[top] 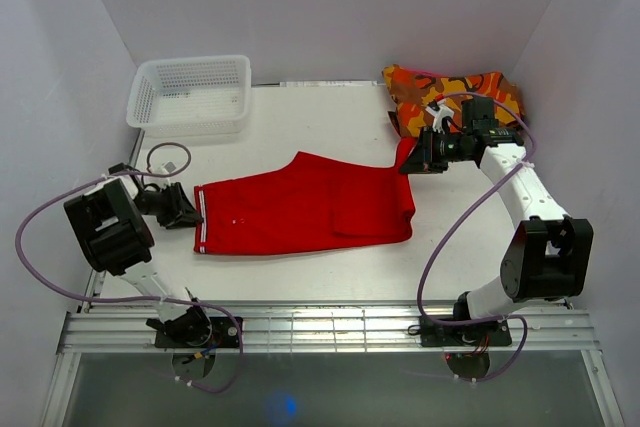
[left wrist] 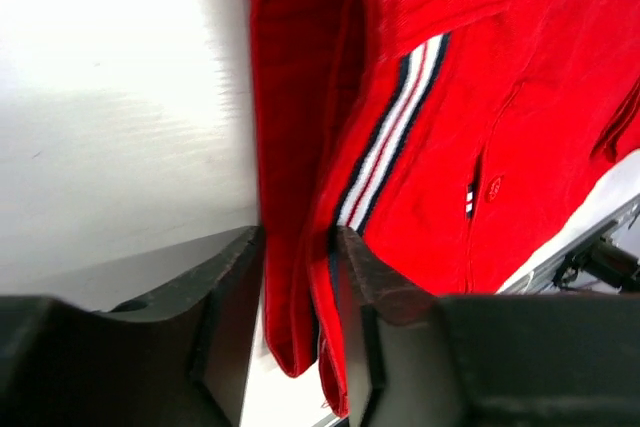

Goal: Fold and stack the trousers
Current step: Fold the trousers

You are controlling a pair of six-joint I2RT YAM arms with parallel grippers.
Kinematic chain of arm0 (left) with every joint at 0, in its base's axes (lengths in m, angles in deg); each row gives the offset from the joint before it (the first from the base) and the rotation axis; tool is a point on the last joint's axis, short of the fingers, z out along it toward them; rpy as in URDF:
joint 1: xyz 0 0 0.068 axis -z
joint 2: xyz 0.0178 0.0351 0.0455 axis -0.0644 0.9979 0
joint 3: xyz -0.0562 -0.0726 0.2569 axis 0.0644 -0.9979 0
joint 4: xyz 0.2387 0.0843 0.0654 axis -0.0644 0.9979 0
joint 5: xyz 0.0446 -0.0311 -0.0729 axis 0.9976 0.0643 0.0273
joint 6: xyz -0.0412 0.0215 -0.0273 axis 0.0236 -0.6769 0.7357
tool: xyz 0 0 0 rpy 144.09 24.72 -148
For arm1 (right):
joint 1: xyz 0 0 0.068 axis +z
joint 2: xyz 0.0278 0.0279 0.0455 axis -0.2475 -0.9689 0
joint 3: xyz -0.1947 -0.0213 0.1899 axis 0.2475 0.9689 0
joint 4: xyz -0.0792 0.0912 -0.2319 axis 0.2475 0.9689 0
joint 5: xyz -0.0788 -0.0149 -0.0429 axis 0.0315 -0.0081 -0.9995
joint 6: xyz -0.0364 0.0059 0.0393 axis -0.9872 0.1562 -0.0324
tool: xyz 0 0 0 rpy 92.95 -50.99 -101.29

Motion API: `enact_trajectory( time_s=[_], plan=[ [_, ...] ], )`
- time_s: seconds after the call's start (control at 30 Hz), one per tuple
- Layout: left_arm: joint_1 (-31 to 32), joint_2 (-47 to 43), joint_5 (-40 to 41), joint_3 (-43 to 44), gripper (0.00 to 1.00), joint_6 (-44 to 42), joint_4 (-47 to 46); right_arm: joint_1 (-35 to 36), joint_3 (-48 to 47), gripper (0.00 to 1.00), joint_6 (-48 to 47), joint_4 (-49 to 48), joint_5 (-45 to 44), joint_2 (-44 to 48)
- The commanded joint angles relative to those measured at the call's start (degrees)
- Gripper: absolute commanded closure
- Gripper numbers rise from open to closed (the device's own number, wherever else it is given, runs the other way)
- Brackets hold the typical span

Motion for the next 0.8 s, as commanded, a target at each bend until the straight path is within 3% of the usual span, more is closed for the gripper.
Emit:
enact_trajectory(
  time_s=[0.0,0.03,0.23,0.27,0.47,0.6,0.77],
  plan=[
    [2.7,2.2,-0.8,0.4,0.56,-1.9,0.0,0.0,-1.1,0.92,0.5,-1.5,1.8,3.0],
    [4.7,2.4,-1.7,-0.1,0.64,-1.9,-0.1,0.0,-1.1,0.92,0.5,-1.4,1.8,3.1],
    [12.1,2.2,-5.9,-2.3,0.91,5.6,-4.5,-1.0,-2.5,0.92,-0.8,1.2,0.7,4.5],
    [13.1,2.1,-7.2,-3.0,1.00,7.2,-6.8,-2.1,-3.3,0.92,-1.0,2.5,0.5,4.5],
    [24.0,3.8,-7.8,-3.1,1.00,18.7,-14.6,-3.8,-6.7,0.92,-3.2,6.2,0.3,4.3],
    [31.5,5.7,-6.7,-2.6,1.00,22.9,-17.9,-3.7,-5.5,0.92,0.4,3.3,1.3,3.0],
    [34.0,5.7,-5.3,-3.7,1.00,27.3,-21.5,1.0,-1.3,0.92,6.1,-3.8,1.9,1.1]
  ],
)
